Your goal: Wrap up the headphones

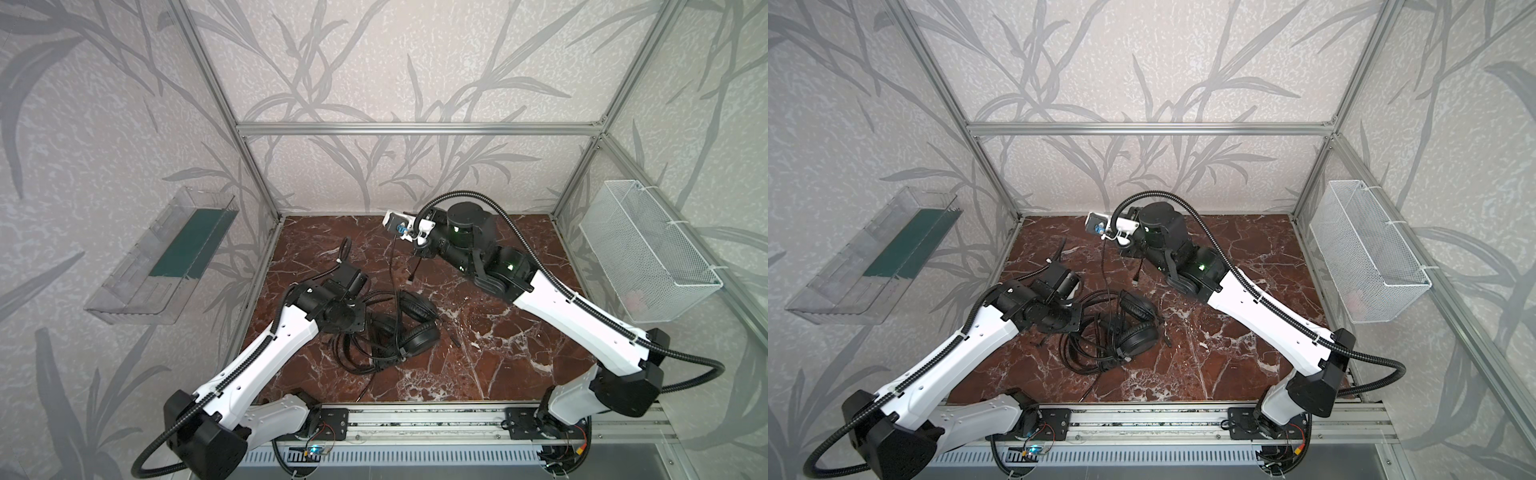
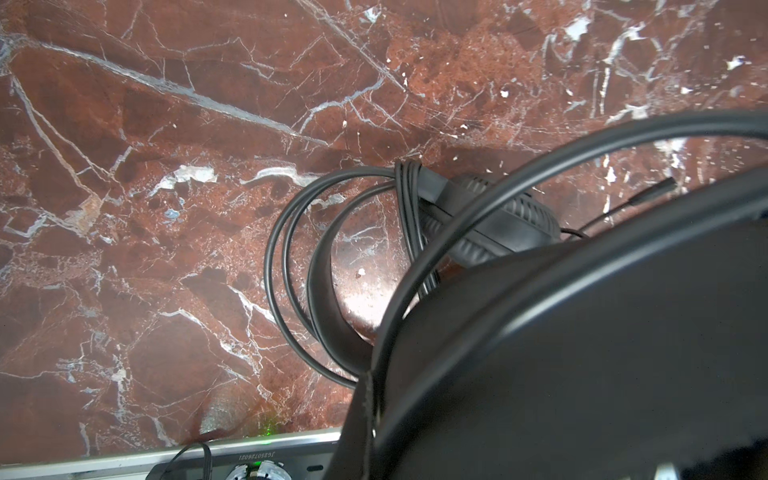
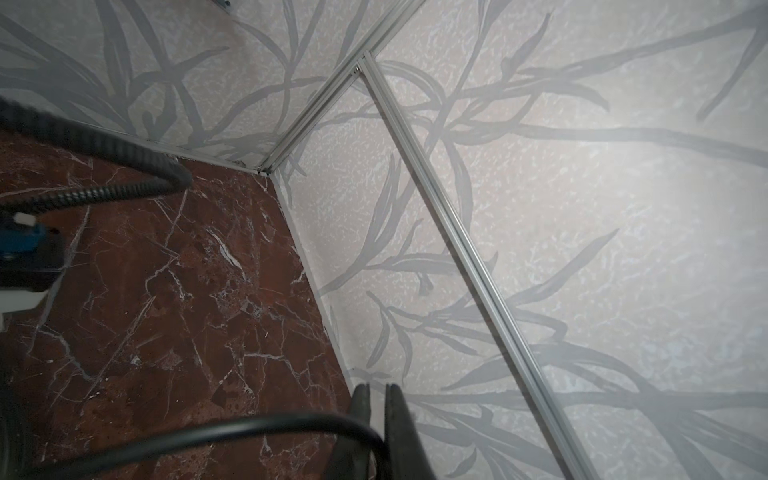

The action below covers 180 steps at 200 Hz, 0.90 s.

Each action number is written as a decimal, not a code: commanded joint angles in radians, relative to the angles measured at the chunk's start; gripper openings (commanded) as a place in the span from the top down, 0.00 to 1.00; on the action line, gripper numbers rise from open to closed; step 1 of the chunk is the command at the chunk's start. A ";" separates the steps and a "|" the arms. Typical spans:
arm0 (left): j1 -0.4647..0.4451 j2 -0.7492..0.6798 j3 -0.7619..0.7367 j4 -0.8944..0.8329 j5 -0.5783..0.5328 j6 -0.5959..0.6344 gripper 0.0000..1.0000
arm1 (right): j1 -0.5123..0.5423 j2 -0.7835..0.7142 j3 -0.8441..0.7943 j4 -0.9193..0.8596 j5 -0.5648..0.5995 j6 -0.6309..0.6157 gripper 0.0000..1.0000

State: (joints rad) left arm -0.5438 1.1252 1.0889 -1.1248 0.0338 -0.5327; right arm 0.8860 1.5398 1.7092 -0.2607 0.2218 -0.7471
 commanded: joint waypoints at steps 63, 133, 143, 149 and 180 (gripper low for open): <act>-0.023 -0.125 0.068 -0.025 0.165 -0.012 1.00 | -0.160 0.089 0.006 0.012 -0.222 0.282 1.00; -0.031 -0.214 0.167 0.016 0.247 -0.032 1.00 | -0.236 0.200 -0.057 0.015 -0.283 0.414 1.00; -0.033 -0.238 0.170 0.047 0.254 -0.039 1.00 | -0.241 0.208 -0.079 0.027 -0.275 0.423 1.00; -0.032 -0.248 0.177 0.057 0.261 -0.041 1.00 | -0.245 0.212 -0.091 0.031 -0.274 0.428 1.00; -0.033 -0.241 0.228 0.054 0.312 -0.043 1.00 | -0.255 0.222 -0.133 0.040 -0.277 0.446 1.00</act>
State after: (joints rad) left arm -0.5674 0.9092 1.2442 -1.1309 0.2207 -0.5827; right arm 0.6590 1.7432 1.6005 -0.2588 -0.0887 -0.3435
